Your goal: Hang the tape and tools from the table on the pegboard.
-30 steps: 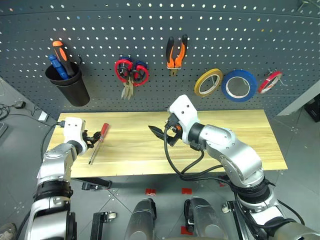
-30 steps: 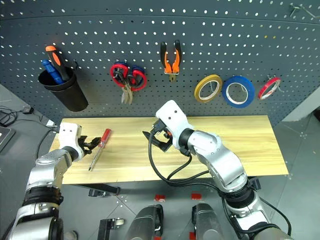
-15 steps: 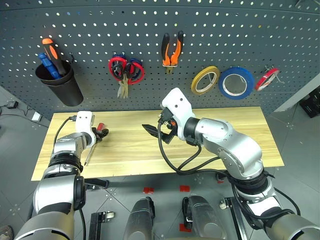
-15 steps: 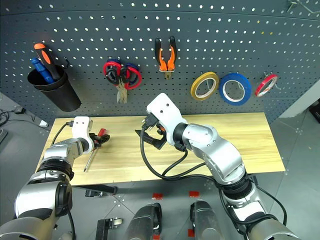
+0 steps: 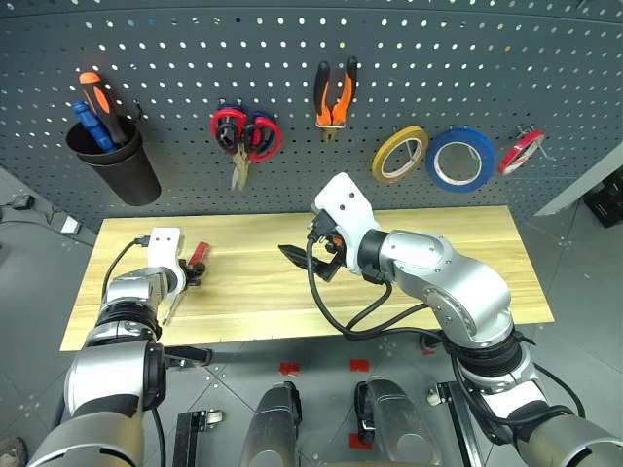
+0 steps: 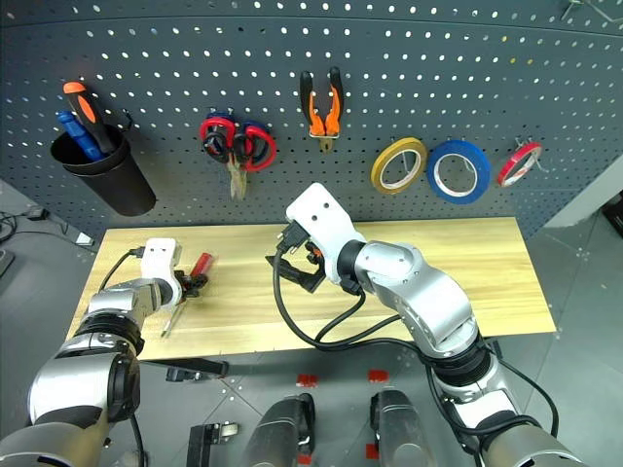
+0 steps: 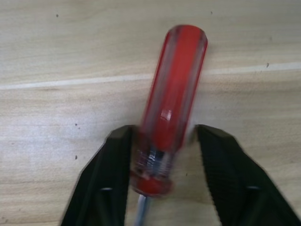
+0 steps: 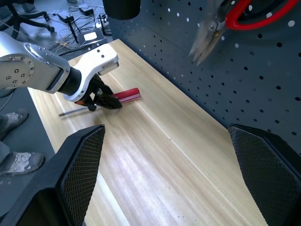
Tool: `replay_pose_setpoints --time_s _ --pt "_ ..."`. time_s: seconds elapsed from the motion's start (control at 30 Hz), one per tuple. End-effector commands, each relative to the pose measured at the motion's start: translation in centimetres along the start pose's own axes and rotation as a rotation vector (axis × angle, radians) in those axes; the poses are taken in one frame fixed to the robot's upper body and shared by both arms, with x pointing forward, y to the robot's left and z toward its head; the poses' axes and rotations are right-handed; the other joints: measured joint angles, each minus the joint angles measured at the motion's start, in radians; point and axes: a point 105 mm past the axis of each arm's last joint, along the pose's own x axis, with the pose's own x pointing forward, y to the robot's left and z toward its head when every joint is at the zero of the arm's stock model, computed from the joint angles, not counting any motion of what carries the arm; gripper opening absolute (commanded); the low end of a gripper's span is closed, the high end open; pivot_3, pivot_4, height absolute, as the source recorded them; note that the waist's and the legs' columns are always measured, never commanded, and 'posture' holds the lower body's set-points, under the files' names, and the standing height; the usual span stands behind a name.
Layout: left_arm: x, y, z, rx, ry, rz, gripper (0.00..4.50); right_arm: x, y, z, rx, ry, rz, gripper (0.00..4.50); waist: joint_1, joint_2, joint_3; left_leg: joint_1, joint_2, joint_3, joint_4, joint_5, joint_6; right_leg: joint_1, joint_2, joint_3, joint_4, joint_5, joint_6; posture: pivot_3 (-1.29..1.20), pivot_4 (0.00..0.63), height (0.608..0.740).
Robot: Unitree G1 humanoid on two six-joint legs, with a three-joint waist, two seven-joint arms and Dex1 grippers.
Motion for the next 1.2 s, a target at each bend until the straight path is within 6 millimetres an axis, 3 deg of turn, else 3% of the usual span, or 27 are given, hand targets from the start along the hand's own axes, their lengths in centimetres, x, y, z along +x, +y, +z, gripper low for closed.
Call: replay_pose_setpoints --time_s 0.03,0.2,0.37,0.57,0.67,0.77,0.9,1.2 --pt "-0.1 0.4 -1.1 0.024 0.045 0.005 1.04 -0.6 0.0 1.5 -0.030 -0.049 0.000 4.50 -0.003 0.000 0.000 0.000 0.000 0.000 0.000 0.000 0.000 0.000 0.000 0.000 0.000 0.000 0.000 -0.14 0.338 0.740" --pt "-0.3 0.4 0.1 0.068 -0.023 -0.009 0.92 -0.8 -0.1 1.0 -0.040 -0.037 -0.006 4.50 -0.005 0.001 0.000 0.000 0.000 0.000 0.000 0.000 0.000 0.000 0.000 0.000 0.001 0.000 0.000 -0.15 0.332 0.740" --pt "-2.2 -0.5 3.0 0.227 -0.287 -0.091 0.92 -1.9 0.0 1.0 -0.089 -0.066 0.005 4.50 -0.013 0.001 0.000 -0.001 0.001 0.000 -0.001 0.000 0.000 0.000 0.000 0.000 -0.002 0.000 0.000 -0.15 0.313 0.740" --pt "-8.3 -2.8 4.4 0.356 -0.573 -0.126 0.92 -3.4 0.7 1.4 -0.145 -0.178 0.053 4.50 -0.017 0.001 0.000 -0.002 0.001 -0.001 -0.003 0.001 -0.002 0.001 -0.001 0.001 -0.008 0.000 0.000 -0.11 0.290 0.740" --pt "-11.3 -3.5 5.2 0.441 -0.680 -0.063 0.92 -4.3 0.5 1.9 -0.115 -0.232 0.096 4.50 -0.012 0.001 0.000 -0.001 0.001 -0.001 -0.004 0.000 -0.001 0.002 -0.002 0.000 -0.010 0.001 -0.001 -0.08 0.274 0.740" --pt "-13.6 -2.8 7.2 0.450 -0.794 0.072 0.92 -4.6 -0.3 2.2 -0.103 -0.264 0.096 4.50 -0.001 0.001 0.000 -0.001 0.001 -0.002 -0.003 0.000 -0.001 0.002 -0.001 -0.001 -0.009 0.002 -0.002 -0.05 0.259 0.740" --pt "-16.3 -3.3 10.5 0.447 -0.964 0.140 0.92 -4.5 -1.0 2.6 -0.109 -0.291 0.097 4.50 0.022 0.000 -0.001 -0.001 0.001 -0.002 -0.001 0.000 0.000 0.002 0.000 -0.002 -0.007 0.003 -0.002 -0.03 0.241 0.740" --pt "-19.8 -5.7 18.2 0.257 -1.208 0.014 0.92 -3.7 -1.4 4.2 -0.108 -0.360 0.100 4.50 0.042 -0.004 -0.005 -0.001 0.000 -0.002 0.000 0.004 -0.006 0.002 0.000 -0.003 -0.004 0.003 -0.002 -0.03 0.201 0.740"
